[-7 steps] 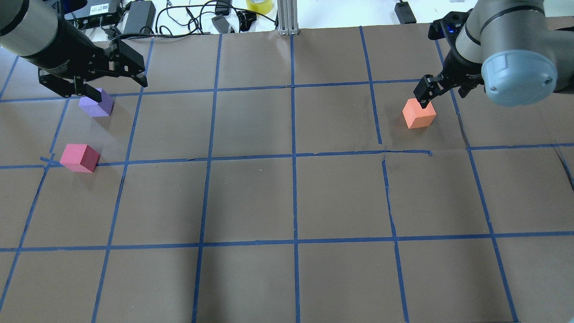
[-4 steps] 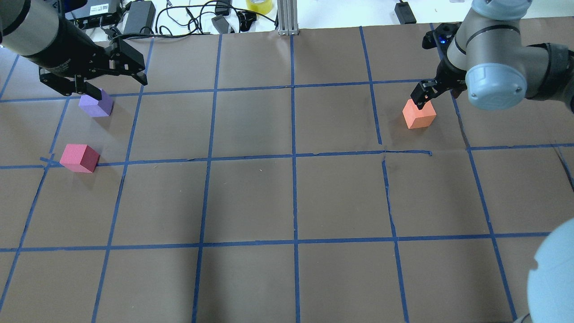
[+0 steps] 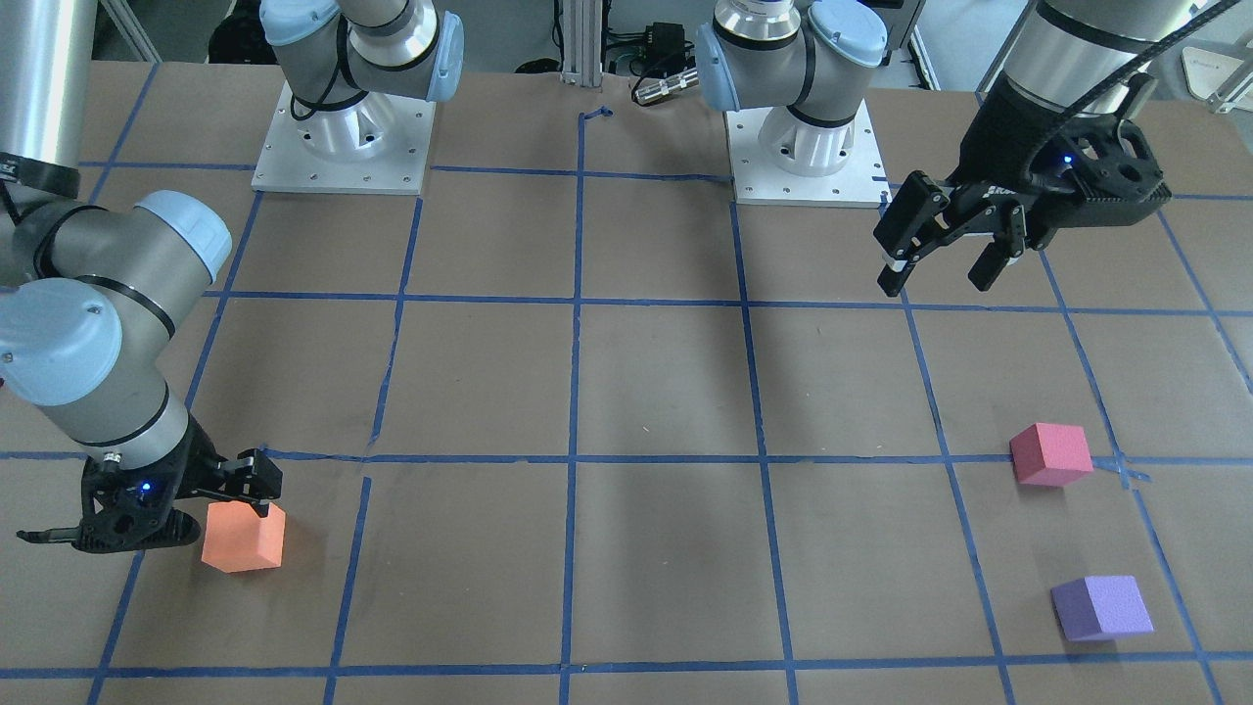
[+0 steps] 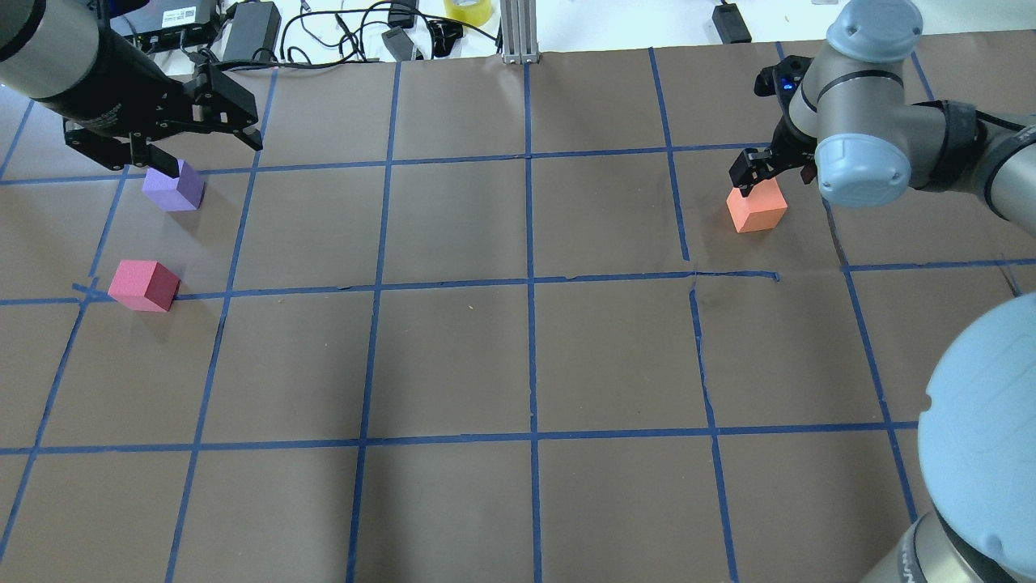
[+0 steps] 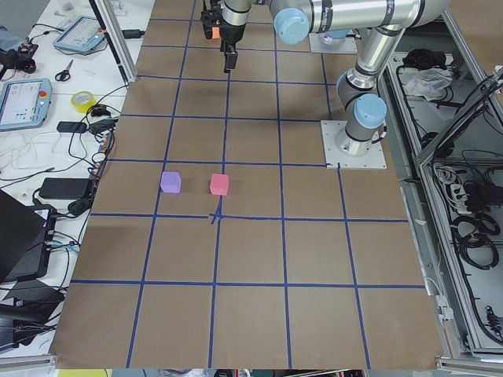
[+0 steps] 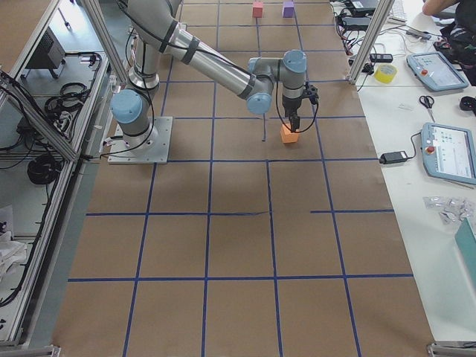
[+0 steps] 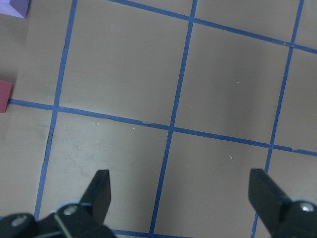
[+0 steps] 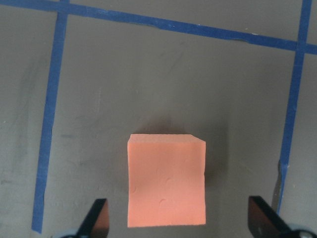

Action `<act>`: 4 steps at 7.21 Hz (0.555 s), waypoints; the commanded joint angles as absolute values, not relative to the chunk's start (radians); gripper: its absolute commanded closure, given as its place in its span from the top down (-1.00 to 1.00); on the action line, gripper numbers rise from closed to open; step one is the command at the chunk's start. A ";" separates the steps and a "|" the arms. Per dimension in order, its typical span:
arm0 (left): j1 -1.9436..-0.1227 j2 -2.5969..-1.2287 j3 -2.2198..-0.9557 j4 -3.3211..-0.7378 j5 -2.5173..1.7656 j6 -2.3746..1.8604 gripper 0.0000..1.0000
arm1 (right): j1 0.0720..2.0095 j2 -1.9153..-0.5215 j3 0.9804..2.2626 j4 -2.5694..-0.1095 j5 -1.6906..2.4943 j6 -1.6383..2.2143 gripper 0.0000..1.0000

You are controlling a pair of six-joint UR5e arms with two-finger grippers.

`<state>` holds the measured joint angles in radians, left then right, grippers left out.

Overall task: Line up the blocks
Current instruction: 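Lower the right gripper onto the orange cube and close on it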

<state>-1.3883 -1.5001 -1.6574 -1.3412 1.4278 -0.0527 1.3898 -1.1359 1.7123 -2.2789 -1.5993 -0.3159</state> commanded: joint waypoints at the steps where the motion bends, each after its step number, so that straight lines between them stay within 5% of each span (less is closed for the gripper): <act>1: -1.390 -1.506 -1.660 -1.331 1.428 -0.051 1.00 | 1.390 -1.108 1.712 -2.295 -1.595 -0.269 1.00; 4: -1.390 -1.506 -1.658 -1.328 1.427 -0.055 1.00 | 1.390 -1.071 1.710 -2.302 -1.595 -0.278 1.00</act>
